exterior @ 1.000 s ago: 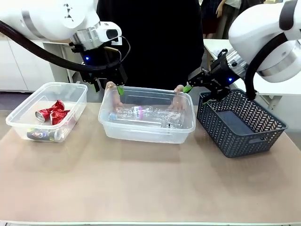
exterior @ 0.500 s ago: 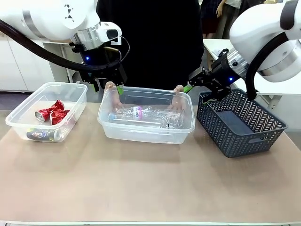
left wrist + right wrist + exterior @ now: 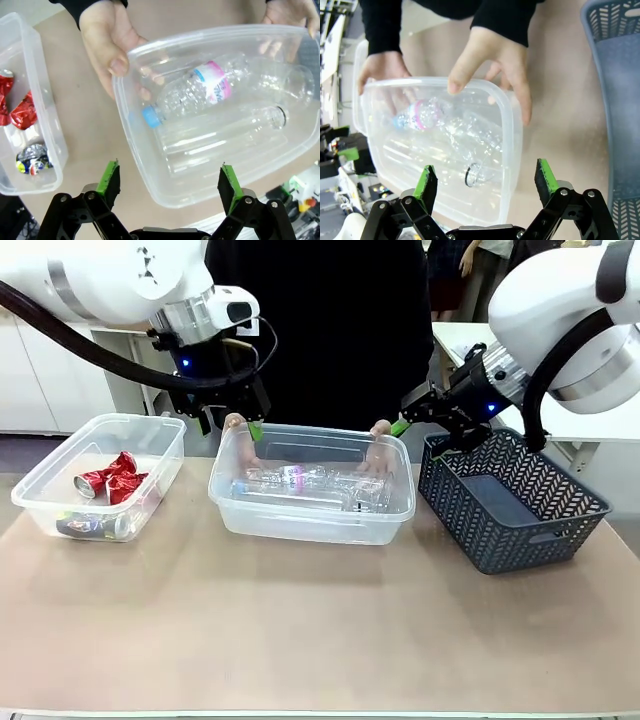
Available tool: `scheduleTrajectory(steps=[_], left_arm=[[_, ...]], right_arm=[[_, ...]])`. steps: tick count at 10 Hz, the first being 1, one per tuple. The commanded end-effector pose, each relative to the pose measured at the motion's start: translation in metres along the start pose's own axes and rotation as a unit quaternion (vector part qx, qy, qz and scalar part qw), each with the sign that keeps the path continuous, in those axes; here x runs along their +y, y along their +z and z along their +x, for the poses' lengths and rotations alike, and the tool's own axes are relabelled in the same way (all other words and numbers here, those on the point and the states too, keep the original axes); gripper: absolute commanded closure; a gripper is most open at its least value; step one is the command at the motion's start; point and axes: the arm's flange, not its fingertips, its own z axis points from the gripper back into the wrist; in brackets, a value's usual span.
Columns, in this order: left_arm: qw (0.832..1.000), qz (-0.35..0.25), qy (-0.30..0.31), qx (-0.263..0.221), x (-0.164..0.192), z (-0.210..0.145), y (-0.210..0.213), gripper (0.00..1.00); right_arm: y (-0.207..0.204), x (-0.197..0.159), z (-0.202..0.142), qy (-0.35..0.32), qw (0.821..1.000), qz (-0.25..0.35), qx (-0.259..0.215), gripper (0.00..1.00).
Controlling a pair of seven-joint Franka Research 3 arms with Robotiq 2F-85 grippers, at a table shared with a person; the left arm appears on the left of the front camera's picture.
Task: Sort the waste into each basket.
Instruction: Release the Organizing box you were holding.
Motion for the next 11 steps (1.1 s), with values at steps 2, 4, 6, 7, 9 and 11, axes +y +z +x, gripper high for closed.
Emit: scheduleTrajectory(steps=[2, 4, 6, 7, 9, 11], left_arm=[[0.999, -0.017, -0.03, 0.025, -0.022, -0.098, 0.072, 0.0], [0.974, -0.172, -0.13, -0.071, -0.009, -0.162, 0.097, 0.0], [0.942, -0.291, -0.107, -0.127, 0.042, -0.188, 0.091, 0.0], [0.909, -0.363, -0.088, -0.187, 0.07, -0.198, 0.089, 0.0], [0.83, -0.451, -0.04, -0.325, 0.129, -0.234, 0.069, 0.0], [0.882, -0.391, -0.051, -0.258, 0.115, -0.211, 0.1, 0.0]], right_arm=[[0.112, -0.014, -0.072, 0.039, 0.996, 0.077, 0.026, 0.0], [0.18, -0.036, -0.117, -0.002, 0.972, 0.231, 0.04, 0.0], [0.216, -0.076, -0.125, -0.135, 0.914, 0.383, 0.018, 0.0], [0.23, -0.098, -0.124, -0.185, 0.882, 0.433, -0.001, 0.0], [0.233, -0.146, -0.118, -0.252, 0.865, 0.432, -0.046, 0.0], [0.259, -0.104, -0.123, -0.133, 0.903, 0.408, 0.008, 0.0]])
